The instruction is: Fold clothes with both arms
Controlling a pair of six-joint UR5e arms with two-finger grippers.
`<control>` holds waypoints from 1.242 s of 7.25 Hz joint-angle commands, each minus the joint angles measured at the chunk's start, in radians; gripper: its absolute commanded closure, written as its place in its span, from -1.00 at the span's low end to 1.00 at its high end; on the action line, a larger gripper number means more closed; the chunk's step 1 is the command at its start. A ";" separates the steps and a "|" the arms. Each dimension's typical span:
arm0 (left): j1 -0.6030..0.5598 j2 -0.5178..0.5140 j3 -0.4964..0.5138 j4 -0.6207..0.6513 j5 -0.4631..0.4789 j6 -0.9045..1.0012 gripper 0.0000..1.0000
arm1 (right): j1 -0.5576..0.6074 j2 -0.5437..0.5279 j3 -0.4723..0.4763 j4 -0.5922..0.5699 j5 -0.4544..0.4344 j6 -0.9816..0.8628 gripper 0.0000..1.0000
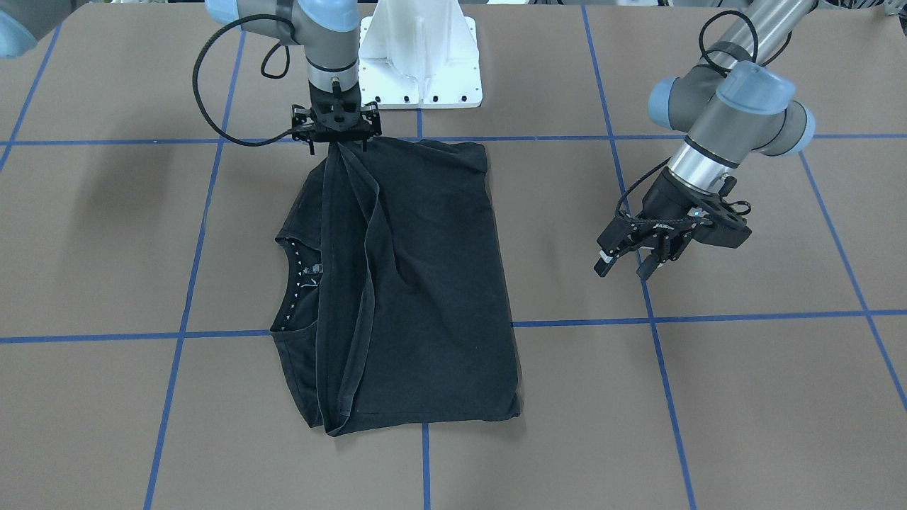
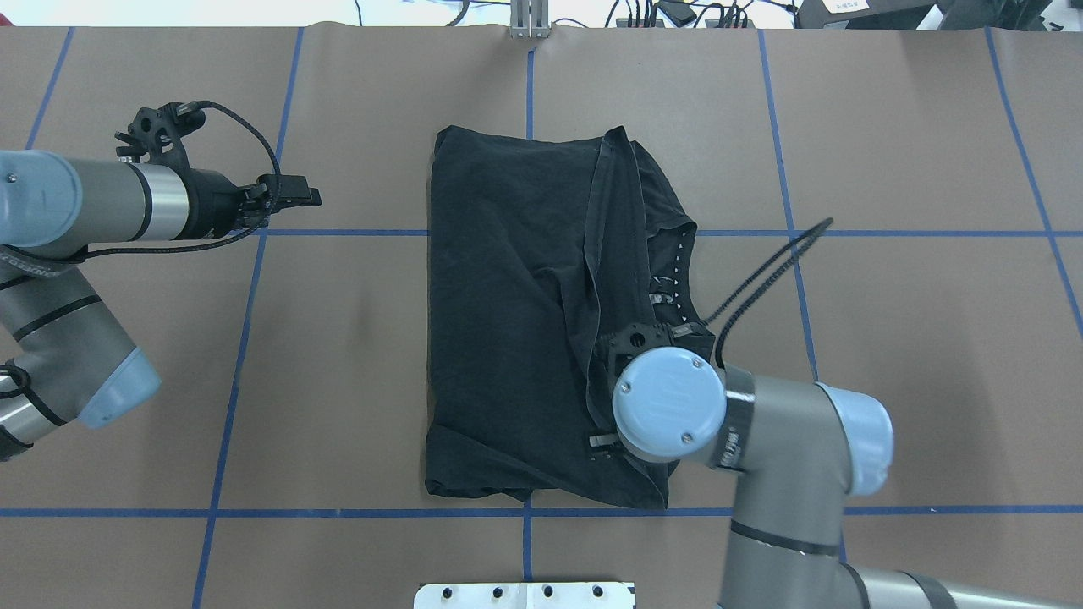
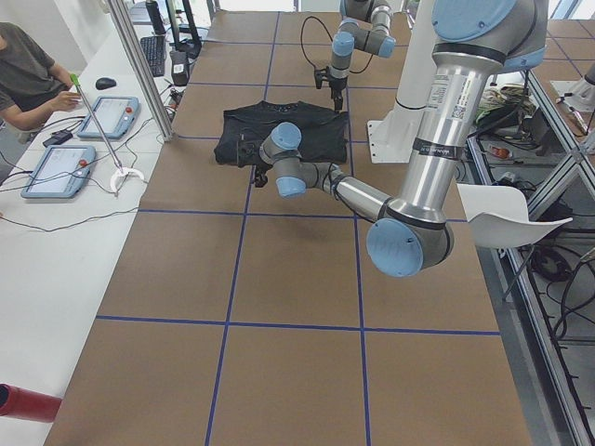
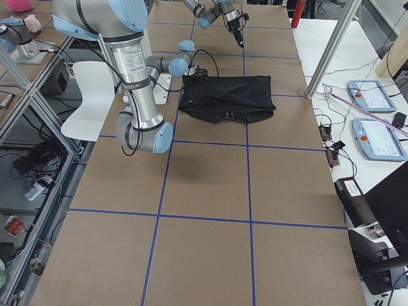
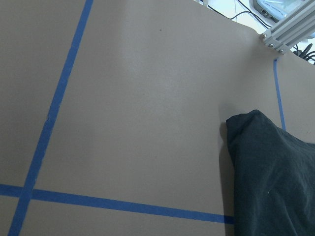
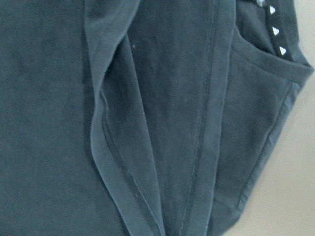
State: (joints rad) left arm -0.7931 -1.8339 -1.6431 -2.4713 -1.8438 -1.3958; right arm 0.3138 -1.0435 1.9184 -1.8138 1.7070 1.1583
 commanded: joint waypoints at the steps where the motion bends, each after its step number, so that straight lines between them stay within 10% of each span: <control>1: -0.002 0.004 -0.006 0.000 0.000 0.000 -0.98 | 0.065 0.121 -0.154 0.007 -0.004 -0.075 -0.72; 5: 0.000 0.004 -0.006 0.000 0.000 -0.002 -0.98 | 0.094 0.211 -0.277 0.007 -0.001 -0.114 -0.36; 9: 0.000 0.004 -0.006 0.000 0.000 -0.002 -0.98 | 0.093 0.208 -0.279 0.034 0.006 -0.112 1.00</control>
State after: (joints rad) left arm -0.7931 -1.8300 -1.6495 -2.4712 -1.8438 -1.3974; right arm 0.4043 -0.8329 1.6412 -1.7943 1.7083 1.0529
